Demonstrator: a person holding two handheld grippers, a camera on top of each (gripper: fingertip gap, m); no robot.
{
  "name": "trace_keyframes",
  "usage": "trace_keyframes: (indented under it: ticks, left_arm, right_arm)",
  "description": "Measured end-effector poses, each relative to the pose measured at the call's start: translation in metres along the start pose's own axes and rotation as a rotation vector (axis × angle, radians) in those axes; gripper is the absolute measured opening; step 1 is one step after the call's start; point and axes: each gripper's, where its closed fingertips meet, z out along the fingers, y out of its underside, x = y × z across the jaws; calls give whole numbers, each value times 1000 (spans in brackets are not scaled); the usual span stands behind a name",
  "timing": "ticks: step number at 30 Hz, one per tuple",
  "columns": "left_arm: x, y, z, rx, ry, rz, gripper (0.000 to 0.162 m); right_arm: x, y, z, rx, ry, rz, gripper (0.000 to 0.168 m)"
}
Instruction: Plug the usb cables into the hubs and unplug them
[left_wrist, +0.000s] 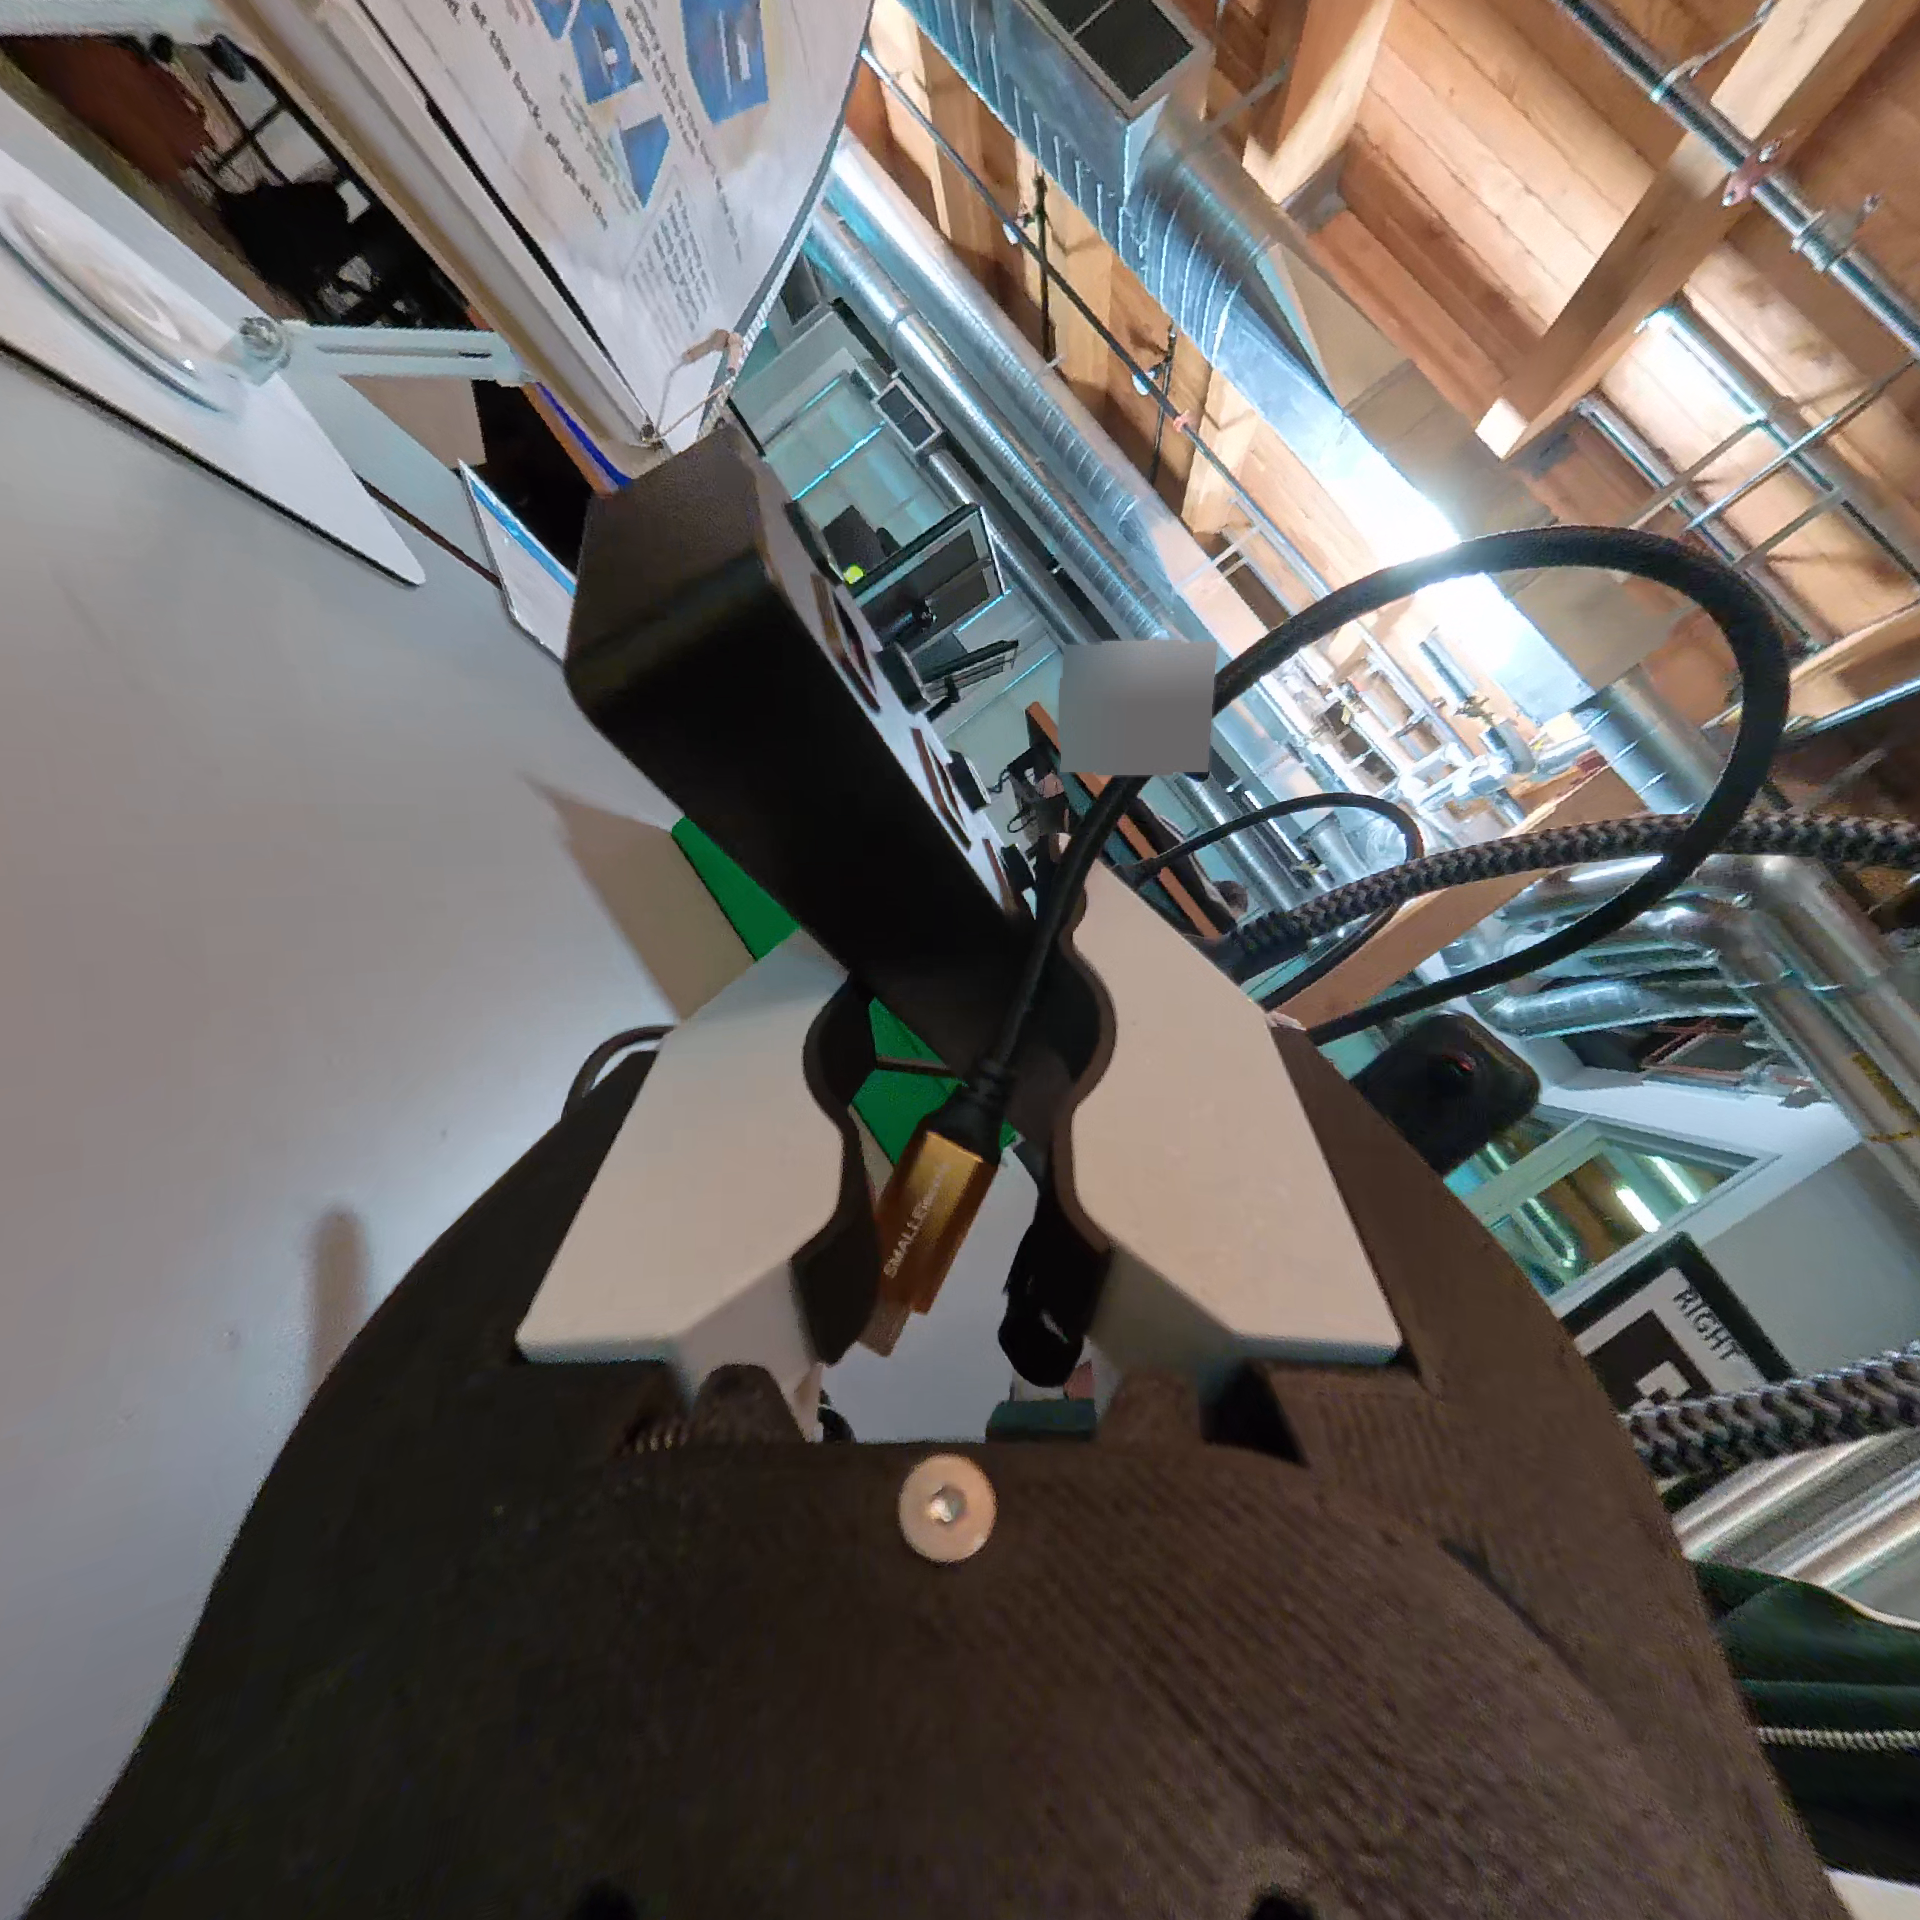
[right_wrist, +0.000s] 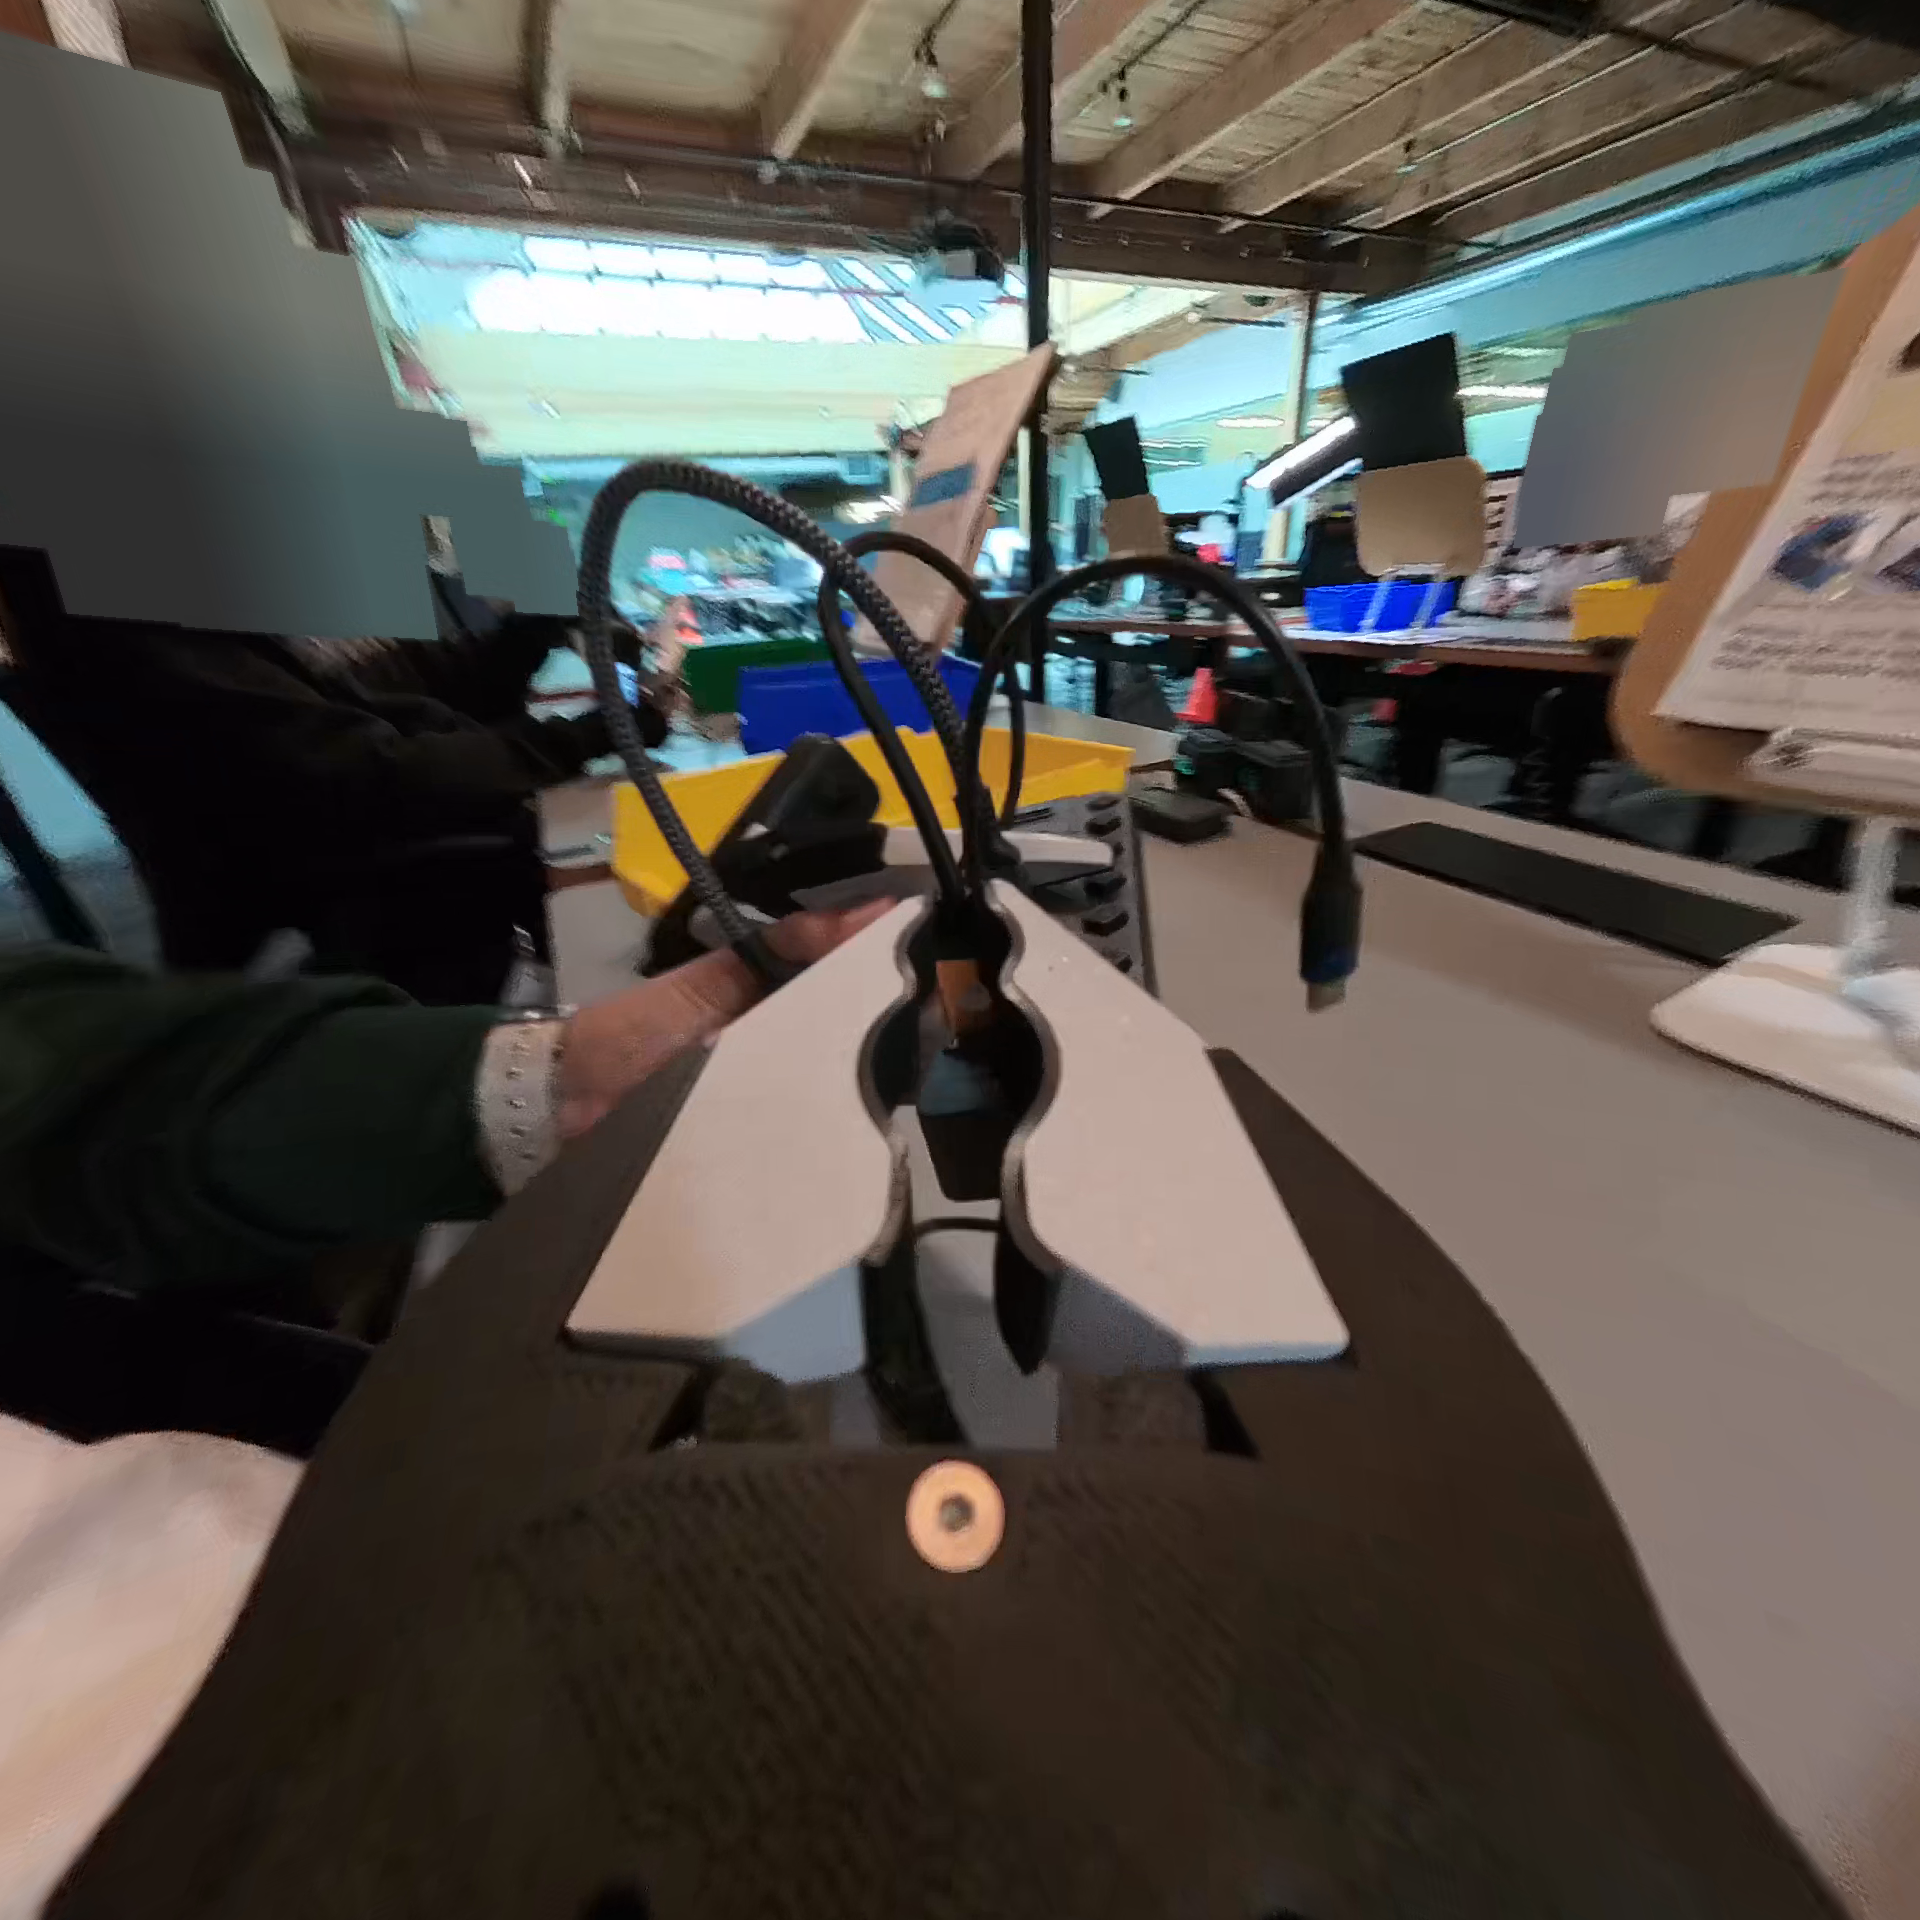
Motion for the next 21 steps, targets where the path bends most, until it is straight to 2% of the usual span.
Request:
trace_keyframes:
  ticks: [3,6,8,17,21]
  left_arm:
    - [-6,6,2,-1,3,-68,29]
    - [-10,9,1,12,16,-130,29]
    - [-11,9,1,13,16,-134,28]
    - [-12,5,0,7,2,-56,28]
    - [-10,11,3,-37,-24,15,34]
  right_arm:
    - [4,4,0,-48,103,-181,5]
    - [5,11,2,-101,212,-503,6]
    - [5,12,3,-111,271,-634,7]
    - [13,32,7,-173,222,-364,5]
    - [7,16,6,-101,159,-231,5]
